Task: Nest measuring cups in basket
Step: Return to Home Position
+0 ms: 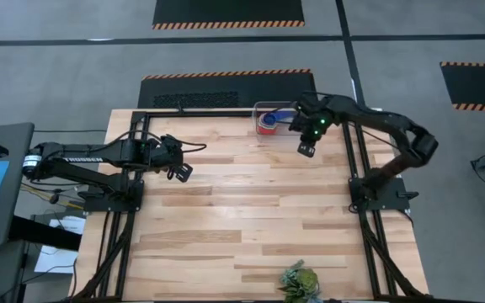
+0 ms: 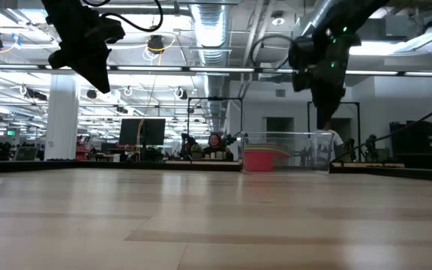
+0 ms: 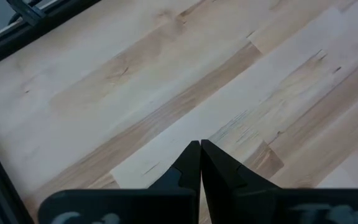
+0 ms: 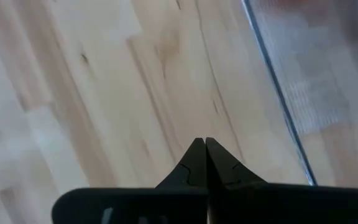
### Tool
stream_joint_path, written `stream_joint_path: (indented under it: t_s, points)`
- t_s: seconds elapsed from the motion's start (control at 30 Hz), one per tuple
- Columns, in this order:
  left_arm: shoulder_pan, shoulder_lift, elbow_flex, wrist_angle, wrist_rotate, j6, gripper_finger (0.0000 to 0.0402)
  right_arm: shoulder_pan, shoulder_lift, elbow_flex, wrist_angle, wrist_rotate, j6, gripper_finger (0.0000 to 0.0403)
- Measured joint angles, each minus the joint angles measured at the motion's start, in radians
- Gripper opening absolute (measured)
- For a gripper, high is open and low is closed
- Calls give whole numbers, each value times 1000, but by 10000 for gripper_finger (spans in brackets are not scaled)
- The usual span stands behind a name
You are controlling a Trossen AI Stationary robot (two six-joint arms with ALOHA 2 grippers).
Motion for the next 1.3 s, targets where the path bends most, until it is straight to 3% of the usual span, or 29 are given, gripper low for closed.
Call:
stream_joint_path:
  t_s: [0.37, 0.5, 0.7, 0.87, 0.97, 1.07, 1.3]
  points:
    - [0, 0, 0, 0, -103, -9, 0, 151, -240, 1, 5, -12, 237, 13]
    - [0, 0, 0, -8, 2, -84, 0, 209, -294, 1, 0, -12, 344, 27]
    - [-1, 0, 0, -24, 139, -3, 0, 278, -333, 1, -30, -23, 477, 39]
    - [-4, 0, 0, -52, 235, 44, 0, 343, -369, 1, 35, -256, 394, 40]
    - [-8, 0, 0, -138, 319, 129, 0, 376, -401, 1, 70, -271, 387, 40]
    - [-25, 0, 0, -172, 341, 75, 0, 399, -444, 1, 83, -264, 360, 40]
    - [-92, -44, 0, 174, 343, 344, 0, 447, -545, -50, 206, -266, 268, 40]
